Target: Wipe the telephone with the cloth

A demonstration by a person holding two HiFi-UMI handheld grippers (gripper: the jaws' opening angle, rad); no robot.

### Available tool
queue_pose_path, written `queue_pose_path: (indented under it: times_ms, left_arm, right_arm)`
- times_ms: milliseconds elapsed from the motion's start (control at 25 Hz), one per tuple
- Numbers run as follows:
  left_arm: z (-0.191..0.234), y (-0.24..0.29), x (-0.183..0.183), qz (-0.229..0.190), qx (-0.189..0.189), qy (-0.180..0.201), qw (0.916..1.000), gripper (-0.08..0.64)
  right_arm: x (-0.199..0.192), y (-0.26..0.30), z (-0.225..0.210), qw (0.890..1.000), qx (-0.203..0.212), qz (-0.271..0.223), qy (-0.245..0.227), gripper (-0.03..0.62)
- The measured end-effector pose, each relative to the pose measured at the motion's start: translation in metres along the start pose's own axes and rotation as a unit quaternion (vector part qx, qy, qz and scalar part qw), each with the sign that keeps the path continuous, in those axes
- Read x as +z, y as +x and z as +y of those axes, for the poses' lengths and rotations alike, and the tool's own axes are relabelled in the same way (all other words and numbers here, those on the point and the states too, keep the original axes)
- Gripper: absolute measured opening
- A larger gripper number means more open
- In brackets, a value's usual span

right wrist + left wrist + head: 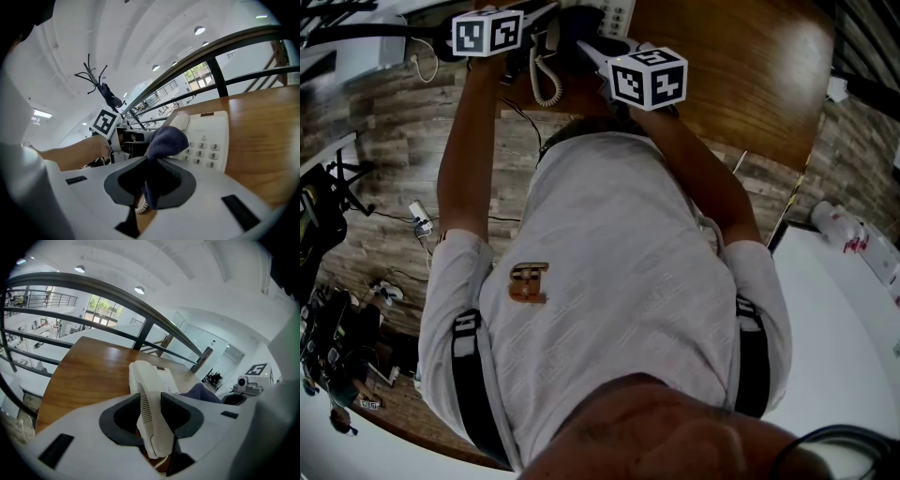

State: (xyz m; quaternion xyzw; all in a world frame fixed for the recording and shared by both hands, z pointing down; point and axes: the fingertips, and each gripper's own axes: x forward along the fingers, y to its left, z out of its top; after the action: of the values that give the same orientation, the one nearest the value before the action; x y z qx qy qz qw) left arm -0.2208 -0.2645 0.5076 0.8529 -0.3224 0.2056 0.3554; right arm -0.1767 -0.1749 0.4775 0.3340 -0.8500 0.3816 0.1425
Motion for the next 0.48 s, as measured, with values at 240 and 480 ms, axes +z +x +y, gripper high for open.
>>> queue_pose_path:
  times_ms: [240, 480]
  left_arm:
    - [0.0, 0.0, 0.0, 0.004, -0.001, 0.001, 1.0, 0.143]
    - [-0.001, 0.0, -0.001, 0.005, -0.001, 0.004, 1.0, 0.143]
  right_arm:
    - [-0.008, 0.03, -0.004, 1.0, -0.009, 0.01, 0.011, 0.06]
    - [-0.014, 0.028, -0.027, 0.999, -0.047, 0.014, 0.007, 0.06]
